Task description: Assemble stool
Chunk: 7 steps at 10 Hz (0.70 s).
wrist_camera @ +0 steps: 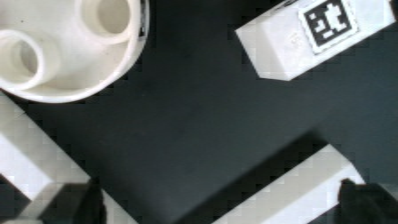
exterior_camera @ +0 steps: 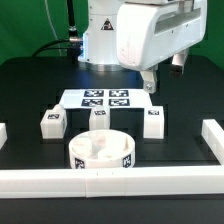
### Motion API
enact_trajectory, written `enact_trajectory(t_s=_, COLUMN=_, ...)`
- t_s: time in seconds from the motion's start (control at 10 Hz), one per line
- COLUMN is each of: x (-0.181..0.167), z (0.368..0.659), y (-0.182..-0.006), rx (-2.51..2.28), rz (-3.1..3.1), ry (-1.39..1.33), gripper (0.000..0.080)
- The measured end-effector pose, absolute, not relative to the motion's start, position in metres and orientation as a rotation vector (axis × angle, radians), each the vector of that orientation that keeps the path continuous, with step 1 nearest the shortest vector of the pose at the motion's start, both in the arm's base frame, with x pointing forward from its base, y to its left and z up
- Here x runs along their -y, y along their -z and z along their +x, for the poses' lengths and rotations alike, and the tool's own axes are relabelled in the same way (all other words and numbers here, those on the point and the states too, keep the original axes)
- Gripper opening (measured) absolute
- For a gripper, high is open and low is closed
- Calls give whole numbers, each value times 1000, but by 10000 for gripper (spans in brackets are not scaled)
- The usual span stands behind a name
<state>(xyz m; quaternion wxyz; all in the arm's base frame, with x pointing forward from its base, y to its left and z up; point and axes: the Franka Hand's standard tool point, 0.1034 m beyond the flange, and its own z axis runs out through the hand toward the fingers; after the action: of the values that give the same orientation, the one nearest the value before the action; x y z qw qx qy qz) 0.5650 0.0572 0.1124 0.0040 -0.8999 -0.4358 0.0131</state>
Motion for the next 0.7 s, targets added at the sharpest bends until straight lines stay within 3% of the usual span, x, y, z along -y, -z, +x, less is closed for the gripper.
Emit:
enact_trajectory(t_s=0.2, x=-42, z=570, y=-105, rx=1470, rz=-2776, ry=-15, gripper=649)
enact_trajectory(t_s=0.6, x=8, z=578, y=-65, rx=1567, rz=-2706, ry=-34, gripper=649)
enact_trajectory(t_s=0.7, x=11, z=582, y=-63, rx=1573, rz=-2700, ry=-37, gripper=649)
